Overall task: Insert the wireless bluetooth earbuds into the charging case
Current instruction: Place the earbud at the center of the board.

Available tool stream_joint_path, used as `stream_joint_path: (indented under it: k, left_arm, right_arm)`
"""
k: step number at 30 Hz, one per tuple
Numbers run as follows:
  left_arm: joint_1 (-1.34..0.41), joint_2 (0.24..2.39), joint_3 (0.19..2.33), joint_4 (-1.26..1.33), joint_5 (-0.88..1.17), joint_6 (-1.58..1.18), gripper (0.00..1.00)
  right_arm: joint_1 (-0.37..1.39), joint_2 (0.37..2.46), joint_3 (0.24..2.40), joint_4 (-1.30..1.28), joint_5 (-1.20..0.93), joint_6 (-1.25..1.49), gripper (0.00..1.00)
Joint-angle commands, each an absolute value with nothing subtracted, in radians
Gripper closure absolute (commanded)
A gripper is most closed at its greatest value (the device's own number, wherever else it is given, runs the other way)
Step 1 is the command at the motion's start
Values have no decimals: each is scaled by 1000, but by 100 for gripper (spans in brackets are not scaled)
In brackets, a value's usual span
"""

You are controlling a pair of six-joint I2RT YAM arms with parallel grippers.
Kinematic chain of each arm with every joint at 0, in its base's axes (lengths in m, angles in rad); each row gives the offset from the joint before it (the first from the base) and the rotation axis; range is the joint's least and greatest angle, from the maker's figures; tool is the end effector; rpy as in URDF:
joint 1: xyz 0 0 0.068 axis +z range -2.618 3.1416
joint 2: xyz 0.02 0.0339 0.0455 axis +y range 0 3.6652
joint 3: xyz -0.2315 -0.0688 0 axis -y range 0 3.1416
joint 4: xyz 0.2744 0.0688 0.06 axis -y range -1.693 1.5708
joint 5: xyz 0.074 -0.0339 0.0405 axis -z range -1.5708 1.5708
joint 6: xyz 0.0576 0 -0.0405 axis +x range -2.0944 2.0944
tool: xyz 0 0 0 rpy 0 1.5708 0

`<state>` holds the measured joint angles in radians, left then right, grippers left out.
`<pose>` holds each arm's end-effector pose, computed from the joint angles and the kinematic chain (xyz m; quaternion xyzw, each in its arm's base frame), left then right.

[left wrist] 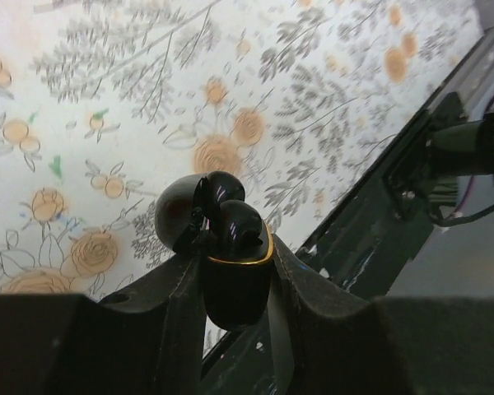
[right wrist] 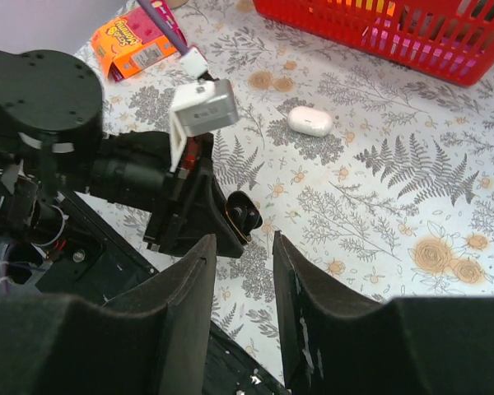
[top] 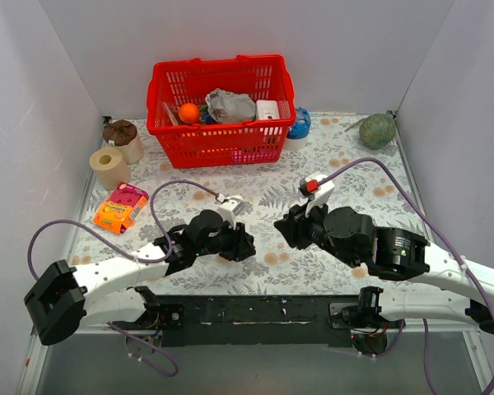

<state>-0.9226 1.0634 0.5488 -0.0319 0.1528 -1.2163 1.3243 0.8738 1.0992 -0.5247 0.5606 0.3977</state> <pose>0.1667 -0.2347 0.1650 -0.0902 0.8653 -0.4605 0.1765 0.0889 0.2280 0.3746 -0.1986 0.7651 0.2877 0.5407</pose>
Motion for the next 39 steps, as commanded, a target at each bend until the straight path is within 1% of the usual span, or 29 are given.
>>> stream_joint_path:
  k: [1, 5, 6, 9, 10, 11, 13, 16, 18, 22, 29, 32, 33, 34, 36, 37, 39]
  left_arm:
    - [-916, 1167, 580, -92, 179, -1281, 100]
    - [-904, 1320, 643, -142, 190, -1255, 100]
    - [-897, 1397, 662, -167, 193, -1249, 100]
    - [-862, 1524, 799, -310, 244, -1243, 100]
    - [-855, 1605, 868, -351, 258, -1243, 100]
    - [-847, 1636, 908, -427, 279, -1233, 100]
    - [-841, 1721, 965, -489, 308, -1220, 100]
    - [-835, 1781, 1087, -618, 330, -1184, 100]
    - [-834, 1792, 1176, -711, 284, -1166, 100]
    - [-824, 1747, 1224, -753, 246, -1170, 100]
    - [-811, 1635, 1106, -648, 209, -1213, 100]
    - [-810, 1531, 1017, -553, 195, -1216, 100]
    - [-811, 1499, 991, -517, 201, -1204, 100]
    - [-810, 1436, 920, -474, 233, -1194, 100]
    - [-811, 1353, 833, -307, 267, -1155, 100]
    - [-811, 1253, 716, -164, 276, -1138, 100]
    - [-813, 1151, 591, -19, 319, -1092, 100]
  right_arm:
    - [1327, 821, 1055, -474, 584, 437, 59]
    - [1327, 804, 1023, -466, 574, 446, 59]
    - [1327, 804, 1017, -463, 568, 448, 59]
    - [1327, 801, 997, -453, 543, 451, 59]
    - [1327, 798, 993, -451, 535, 453, 58]
    - [1327, 796, 988, -446, 529, 454, 59]
    - [1328, 789, 971, -439, 520, 459, 58]
    - [1327, 773, 956, -433, 514, 465, 58]
    - [1327, 769, 951, -431, 511, 465, 58]
    - [1327, 750, 928, -423, 520, 466, 58]
    - [1327, 738, 896, -478, 603, 475, 56]
    - [1327, 735, 859, -500, 658, 495, 53]
    - [1327, 738, 848, -499, 664, 499, 50]
    - [1325, 741, 839, -494, 663, 499, 49]
    - [1325, 761, 825, -482, 651, 503, 49]
    - [1324, 768, 824, -473, 626, 502, 49]
    - [1318, 790, 815, -430, 594, 491, 50]
